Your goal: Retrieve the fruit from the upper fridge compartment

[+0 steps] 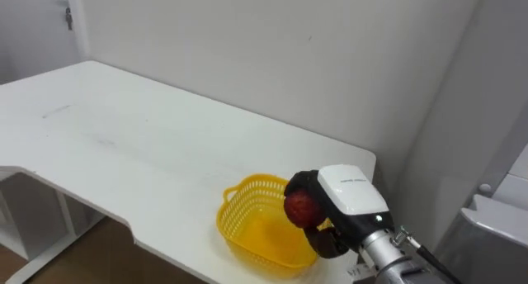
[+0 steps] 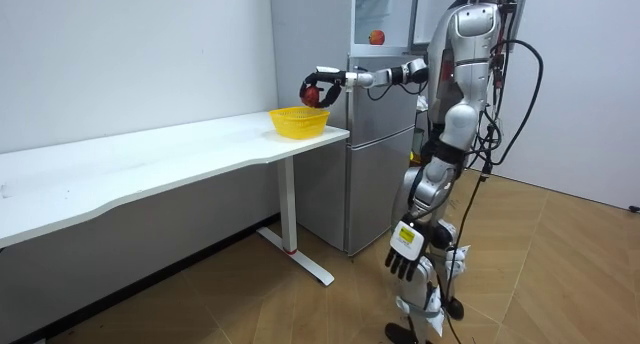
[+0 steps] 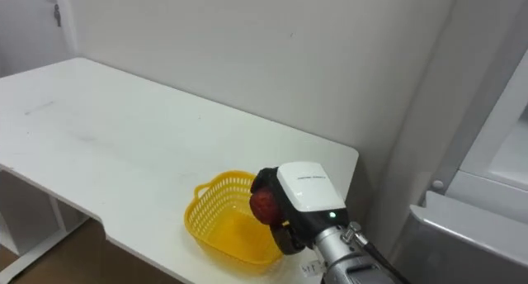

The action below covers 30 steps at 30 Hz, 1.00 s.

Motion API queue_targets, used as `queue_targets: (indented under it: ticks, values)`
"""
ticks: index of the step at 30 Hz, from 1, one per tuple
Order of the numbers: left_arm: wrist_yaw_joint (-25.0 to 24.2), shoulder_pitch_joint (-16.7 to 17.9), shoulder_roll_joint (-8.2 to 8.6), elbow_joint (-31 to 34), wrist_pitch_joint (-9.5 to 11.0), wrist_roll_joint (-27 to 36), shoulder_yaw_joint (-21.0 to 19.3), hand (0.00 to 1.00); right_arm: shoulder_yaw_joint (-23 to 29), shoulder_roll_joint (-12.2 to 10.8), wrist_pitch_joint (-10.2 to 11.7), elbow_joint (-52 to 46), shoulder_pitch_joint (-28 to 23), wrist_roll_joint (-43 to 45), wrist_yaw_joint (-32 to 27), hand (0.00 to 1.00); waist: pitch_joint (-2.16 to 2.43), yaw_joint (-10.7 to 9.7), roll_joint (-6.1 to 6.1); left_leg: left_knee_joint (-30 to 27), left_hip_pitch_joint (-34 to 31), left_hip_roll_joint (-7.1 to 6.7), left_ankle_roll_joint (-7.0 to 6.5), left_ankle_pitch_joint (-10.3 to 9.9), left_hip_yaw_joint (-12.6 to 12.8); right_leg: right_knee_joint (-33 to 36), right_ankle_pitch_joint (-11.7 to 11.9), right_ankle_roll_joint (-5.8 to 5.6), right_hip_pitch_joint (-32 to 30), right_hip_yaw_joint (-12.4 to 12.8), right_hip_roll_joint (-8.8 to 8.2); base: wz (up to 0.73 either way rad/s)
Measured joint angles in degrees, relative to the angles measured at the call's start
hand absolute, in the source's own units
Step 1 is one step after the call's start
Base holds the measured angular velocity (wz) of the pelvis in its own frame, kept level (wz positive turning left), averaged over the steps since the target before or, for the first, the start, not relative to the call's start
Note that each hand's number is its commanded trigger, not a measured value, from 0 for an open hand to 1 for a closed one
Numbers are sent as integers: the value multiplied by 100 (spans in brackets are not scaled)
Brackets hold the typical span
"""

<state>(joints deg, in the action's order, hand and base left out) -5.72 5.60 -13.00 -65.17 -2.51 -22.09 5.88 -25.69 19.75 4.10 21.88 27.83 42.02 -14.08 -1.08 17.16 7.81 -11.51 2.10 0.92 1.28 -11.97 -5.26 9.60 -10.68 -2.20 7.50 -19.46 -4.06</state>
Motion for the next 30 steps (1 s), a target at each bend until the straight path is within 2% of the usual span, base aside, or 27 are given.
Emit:
queue_targets:
  ticks: [9,10,11,16,30]
  values:
    - [1,35,-47,121,-1,0,0,0,0,-3,-40,215,3,-4,233,100,-21,50,53,-25,-42,-38,-5,3,-140,-5,0,0,40,-102,-16,9]
    - [1,33,-51,116,-1,0,1,0,-1,-10,-39,224,3,-3,232,33,-27,61,59,-24,-43,-41,-6,4,-143,-9,0,0,41,-101,-17,0]
    - [1,34,-57,114,-1,0,1,0,0,-22,-40,239,4,-3,232,0,-29,65,64,-25,-42,-41,-7,4,-146,-13,0,0,40,-101,-17,0]
    - [1,33,-103,113,-1,-2,2,0,-15,-189,-44,295,6,-4,233,0,-49,62,95,-23,-46,-56,-7,4,-142,-104,0,0,58,-104,-16,-1]
    - [1,32,-111,101,-9,-15,-6,0,-17,-221,-45,294,33,1,232,0,-48,84,96,-25,-49,-59,-7,4,-140,-104,0,0,55,-55,-17,0]
